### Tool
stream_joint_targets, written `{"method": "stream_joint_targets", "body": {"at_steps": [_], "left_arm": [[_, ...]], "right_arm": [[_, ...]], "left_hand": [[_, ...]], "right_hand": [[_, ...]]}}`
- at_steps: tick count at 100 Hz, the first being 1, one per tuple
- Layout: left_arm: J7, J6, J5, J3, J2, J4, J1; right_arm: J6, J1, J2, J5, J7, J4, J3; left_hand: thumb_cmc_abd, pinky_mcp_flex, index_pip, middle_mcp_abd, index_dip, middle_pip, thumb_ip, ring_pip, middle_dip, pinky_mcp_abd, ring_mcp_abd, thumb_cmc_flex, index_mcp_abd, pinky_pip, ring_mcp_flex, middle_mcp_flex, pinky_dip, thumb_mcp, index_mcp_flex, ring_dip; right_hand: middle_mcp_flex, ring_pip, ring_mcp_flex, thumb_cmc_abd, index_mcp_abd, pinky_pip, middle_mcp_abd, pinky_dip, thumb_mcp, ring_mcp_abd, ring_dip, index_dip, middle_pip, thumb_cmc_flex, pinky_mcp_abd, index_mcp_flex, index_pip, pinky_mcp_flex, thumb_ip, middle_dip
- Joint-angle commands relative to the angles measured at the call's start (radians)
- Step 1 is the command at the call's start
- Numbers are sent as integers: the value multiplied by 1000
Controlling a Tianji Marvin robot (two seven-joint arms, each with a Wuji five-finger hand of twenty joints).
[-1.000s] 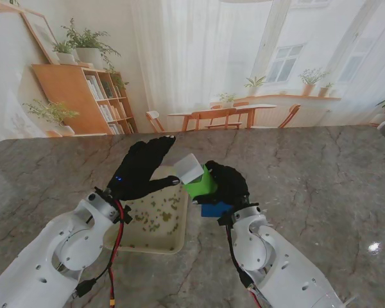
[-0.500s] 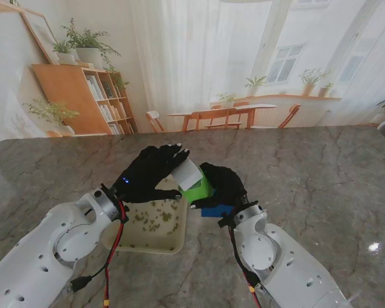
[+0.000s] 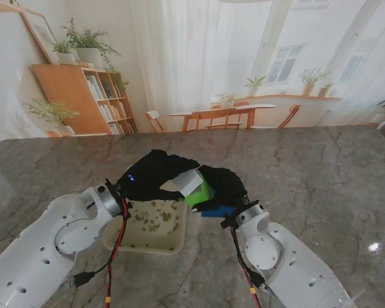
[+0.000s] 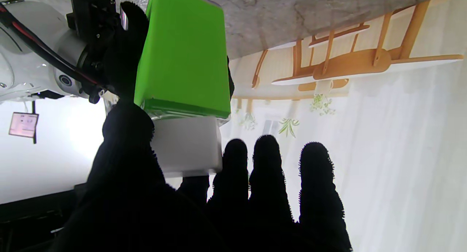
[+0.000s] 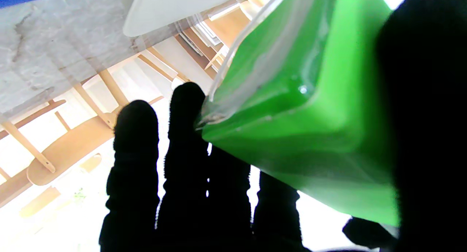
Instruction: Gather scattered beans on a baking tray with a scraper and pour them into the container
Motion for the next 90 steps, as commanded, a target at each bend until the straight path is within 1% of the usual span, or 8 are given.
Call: {"method": "stream_joint_targets", "body": {"at_steps": [1, 21, 35, 39, 51, 62, 81, 90], "left_arm": [[3, -9, -13, 14, -1, 18, -13], [8, 42, -30, 36, -6, 21, -19], [4, 83, -44, 60, -9, 21, -22], [1, 97, -37, 66, -8, 17, -21], [-9, 183, -34, 89, -10, -3, -8], [14, 293, -18, 120, -16, -17, 3], [58, 435, -2, 177, -28, -20, 2], [72, 491, -28, 203, -37, -21, -1]], "right_arm": [[-6, 1, 6, -5, 10, -7, 0], [6, 5, 8, -22, 2, -6, -9], [42, 2, 8, -42, -17, -15, -18], [56, 2, 7, -48, -27, -17, -21], [111, -3, 1, -55, -55, -27, -32], [173, -11, -2, -71, -81, -42, -42], [243, -16, -10, -78, -113, -52, -56], [257, -16, -11, -76, -113, -54, -58]], "left_hand": [[31, 25, 54, -123, 63, 70, 61, 43, 91, -22, -31, 41, -19, 70, 57, 81, 67, 20, 45, 80], [50, 87, 177, -204, 212, 323, 59, 204, 392, -49, -36, 22, -63, 228, 137, 181, 193, 15, 127, 345], [39, 65, 434, -240, 376, 568, 56, 359, 594, -43, -22, 0, -103, 252, 131, 223, 229, 14, 170, 520], [30, 61, 520, -218, 437, 620, 52, 393, 639, -38, -9, 0, -114, 256, 125, 227, 237, 13, 178, 546], [33, 39, 740, -210, 473, 722, 48, 475, 738, -15, 9, 3, -116, 272, 113, 258, 271, 12, 214, 583], [96, 45, 909, -199, 487, 817, 55, 560, 793, 11, 23, -4, -109, 318, 139, 319, 313, 8, 281, 608], [158, 49, 1106, -169, 525, 948, 56, 661, 816, 61, 61, 19, -81, 391, 178, 408, 354, 5, 385, 604], [189, 62, 1157, -150, 513, 999, 53, 703, 794, 87, 80, 74, -62, 427, 207, 458, 371, 0, 445, 583]], "right_hand": [[90, 29, 51, 149, -285, -11, -117, 21, 491, -141, 29, 45, 48, 130, -15, 120, 145, 2, 34, 28], [97, 50, 54, 119, -261, -14, -91, 27, 518, -127, 44, 45, 62, 131, -7, 131, 154, 1, 30, 36], [99, 75, 54, 96, -244, -9, -71, 32, 542, -118, 48, 45, 79, 132, 1, 135, 158, 0, 26, 39], [99, 90, 53, 88, -233, -3, -64, 35, 553, -115, 44, 44, 89, 131, 4, 136, 161, 0, 22, 37], [97, 127, 49, 70, -203, 12, -41, 37, 573, -100, 35, 44, 114, 137, 15, 138, 169, -6, 16, 33], [94, 159, 47, 57, -183, 28, -26, 34, 589, -93, 18, 44, 139, 138, 21, 136, 176, -8, 13, 25], [92, 194, 44, 46, -151, 54, -3, 24, 600, -77, -5, 38, 165, 147, 38, 135, 184, -13, 8, 11], [90, 204, 43, 44, -139, 63, 6, 22, 601, -70, -11, 36, 171, 152, 45, 136, 187, -17, 9, 7]]}}
